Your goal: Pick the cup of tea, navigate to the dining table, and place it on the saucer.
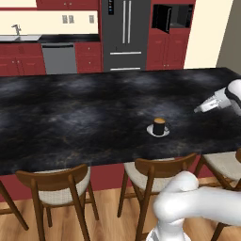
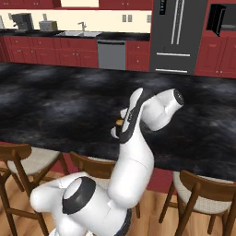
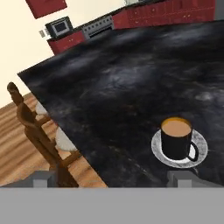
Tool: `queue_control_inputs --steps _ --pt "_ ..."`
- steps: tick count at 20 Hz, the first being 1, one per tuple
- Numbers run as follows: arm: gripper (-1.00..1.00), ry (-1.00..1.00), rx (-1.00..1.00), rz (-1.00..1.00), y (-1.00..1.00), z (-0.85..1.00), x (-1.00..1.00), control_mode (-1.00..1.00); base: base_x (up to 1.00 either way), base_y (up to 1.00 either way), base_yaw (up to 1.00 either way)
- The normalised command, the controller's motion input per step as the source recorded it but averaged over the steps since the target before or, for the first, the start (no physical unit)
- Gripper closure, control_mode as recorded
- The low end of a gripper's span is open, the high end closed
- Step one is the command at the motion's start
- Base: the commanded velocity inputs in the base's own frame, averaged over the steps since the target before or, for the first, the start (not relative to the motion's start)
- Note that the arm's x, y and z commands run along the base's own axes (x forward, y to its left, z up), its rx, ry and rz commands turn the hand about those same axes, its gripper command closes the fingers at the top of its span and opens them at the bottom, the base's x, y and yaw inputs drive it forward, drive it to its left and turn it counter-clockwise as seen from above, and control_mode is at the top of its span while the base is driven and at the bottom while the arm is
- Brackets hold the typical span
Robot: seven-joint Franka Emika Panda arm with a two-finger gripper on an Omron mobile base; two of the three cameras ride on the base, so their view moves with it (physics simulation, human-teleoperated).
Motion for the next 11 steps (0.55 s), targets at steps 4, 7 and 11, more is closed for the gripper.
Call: queue_control_inputs --steps 4,7,11 --pt "-1.0 -0.02 -0.19 0.0 0.13 0.98 -1.0 -1.0 0.0 0.0 0.0" --pt "-1.0 -0.02 -0.23 0.01 0.51 0.96 -1.0 -1.0 0.0 0.0 0.0" --pt "-1.0 0.0 -0.29 0.09 0.88 0.47 -1.0 -1.0 0.0 0.0 0.0"
